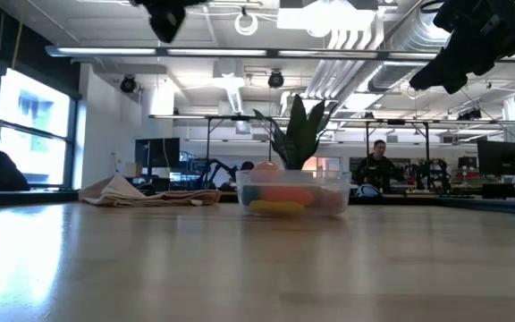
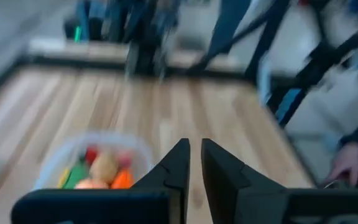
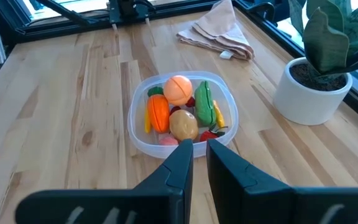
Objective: Pick and placing Produce into tupperware
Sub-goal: Return to Home Position
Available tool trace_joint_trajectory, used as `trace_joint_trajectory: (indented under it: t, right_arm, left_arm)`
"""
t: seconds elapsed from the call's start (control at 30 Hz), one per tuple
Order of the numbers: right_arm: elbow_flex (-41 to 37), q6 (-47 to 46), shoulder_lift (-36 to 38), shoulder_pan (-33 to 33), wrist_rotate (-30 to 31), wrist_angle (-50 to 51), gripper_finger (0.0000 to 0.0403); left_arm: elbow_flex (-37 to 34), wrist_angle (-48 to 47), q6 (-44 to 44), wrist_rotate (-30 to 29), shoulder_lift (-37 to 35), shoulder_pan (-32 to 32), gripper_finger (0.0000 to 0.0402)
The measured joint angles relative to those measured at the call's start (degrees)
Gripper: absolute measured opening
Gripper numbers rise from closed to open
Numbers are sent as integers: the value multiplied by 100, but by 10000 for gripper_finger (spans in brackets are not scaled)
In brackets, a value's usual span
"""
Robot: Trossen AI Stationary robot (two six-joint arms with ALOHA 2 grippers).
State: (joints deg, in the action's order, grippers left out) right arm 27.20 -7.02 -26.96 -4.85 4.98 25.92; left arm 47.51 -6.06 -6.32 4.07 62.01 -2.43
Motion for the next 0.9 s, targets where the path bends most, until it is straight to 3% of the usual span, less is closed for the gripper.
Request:
trace_joint_trajectory:
  t: [0.17, 0.4, 0.67, 0.9]
  right_arm:
    - [0, -1, -2, -1, 4, -3, 35]
    - [0, 2, -2, -1, 2, 1, 35]
    - [0, 0, -2, 0, 2, -3, 35]
    - [0, -1, -1, 0, 2, -3, 35]
  left_arm:
    - [-919, 958, 128, 26, -1579, 29, 18]
    - [-1619, 579, -69, -549, -3365, 21, 8]
    - [-2250, 595, -207, -658, -4725, 19, 7]
    - [-2702, 607, -309, -763, -5392, 19, 7]
